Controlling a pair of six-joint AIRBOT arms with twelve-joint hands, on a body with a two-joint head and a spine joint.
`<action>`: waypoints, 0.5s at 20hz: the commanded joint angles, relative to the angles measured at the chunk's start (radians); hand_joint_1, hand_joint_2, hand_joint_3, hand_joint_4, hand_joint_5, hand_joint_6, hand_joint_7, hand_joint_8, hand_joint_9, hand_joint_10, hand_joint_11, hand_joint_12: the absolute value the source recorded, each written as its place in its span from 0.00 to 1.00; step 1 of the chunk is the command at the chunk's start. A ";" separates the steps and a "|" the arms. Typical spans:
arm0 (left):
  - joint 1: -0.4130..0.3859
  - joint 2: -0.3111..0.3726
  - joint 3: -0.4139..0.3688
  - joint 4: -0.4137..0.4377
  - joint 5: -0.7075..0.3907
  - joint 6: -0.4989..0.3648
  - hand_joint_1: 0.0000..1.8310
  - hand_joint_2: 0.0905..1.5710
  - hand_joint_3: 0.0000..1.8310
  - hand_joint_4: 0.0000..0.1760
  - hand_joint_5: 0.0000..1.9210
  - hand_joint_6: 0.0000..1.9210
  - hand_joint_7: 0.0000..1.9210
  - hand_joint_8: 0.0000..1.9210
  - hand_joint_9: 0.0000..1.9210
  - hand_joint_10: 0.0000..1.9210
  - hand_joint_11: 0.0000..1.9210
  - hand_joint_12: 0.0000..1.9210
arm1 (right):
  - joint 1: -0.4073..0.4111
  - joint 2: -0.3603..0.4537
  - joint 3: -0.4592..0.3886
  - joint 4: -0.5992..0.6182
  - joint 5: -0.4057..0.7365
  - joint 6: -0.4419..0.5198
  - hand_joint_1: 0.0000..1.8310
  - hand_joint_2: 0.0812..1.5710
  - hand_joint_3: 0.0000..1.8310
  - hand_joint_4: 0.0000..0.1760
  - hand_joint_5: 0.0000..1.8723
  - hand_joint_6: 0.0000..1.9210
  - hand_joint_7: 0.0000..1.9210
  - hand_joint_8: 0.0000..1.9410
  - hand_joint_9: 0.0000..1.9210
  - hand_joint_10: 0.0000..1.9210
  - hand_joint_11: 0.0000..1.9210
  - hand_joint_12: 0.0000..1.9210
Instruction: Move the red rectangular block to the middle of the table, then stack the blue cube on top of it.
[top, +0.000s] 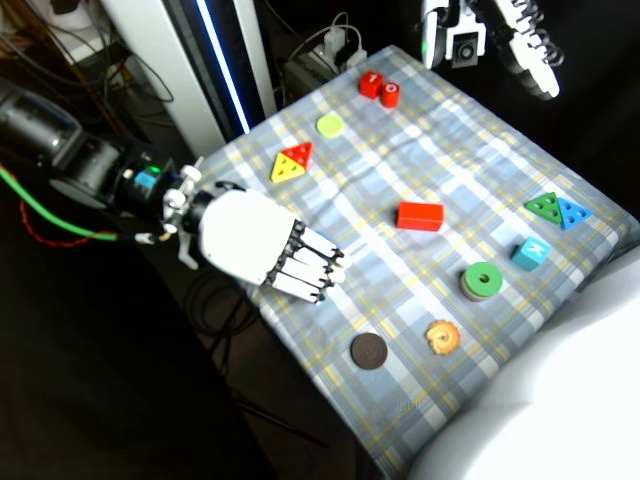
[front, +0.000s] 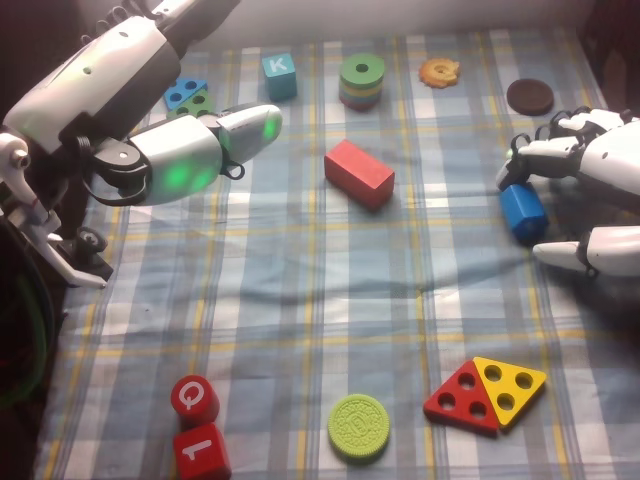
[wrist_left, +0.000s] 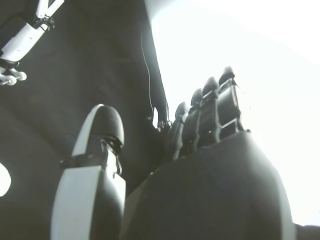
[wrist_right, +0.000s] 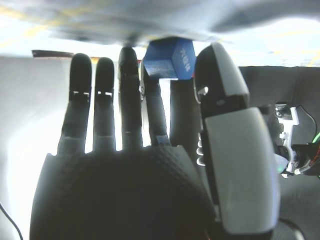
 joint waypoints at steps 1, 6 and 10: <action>-0.006 0.005 -0.001 0.020 -0.124 -0.005 0.37 0.86 0.00 0.22 0.00 0.00 0.00 0.00 0.00 0.00 0.00 0.00 | 0.013 -0.005 0.006 0.002 0.108 0.003 0.44 0.74 0.00 0.00 0.11 0.45 0.14 0.54 0.01 0.76 0.00 0.94; 0.000 0.005 0.000 0.010 -0.129 -0.005 0.37 0.87 0.00 0.06 0.00 0.00 0.00 0.00 0.00 0.00 0.00 0.00 | 0.026 -0.024 0.019 0.001 0.099 0.003 0.62 0.80 0.00 0.00 0.34 0.72 0.41 0.73 0.20 0.80 0.00 1.00; 0.013 0.011 -0.002 -0.001 -0.141 -0.008 0.39 0.87 0.00 0.00 0.00 0.00 0.00 0.00 0.00 0.00 0.00 0.00 | 0.061 -0.024 0.016 -0.034 0.100 0.003 0.63 0.81 0.00 0.00 0.37 0.64 0.36 0.87 0.18 1.00 0.05 1.00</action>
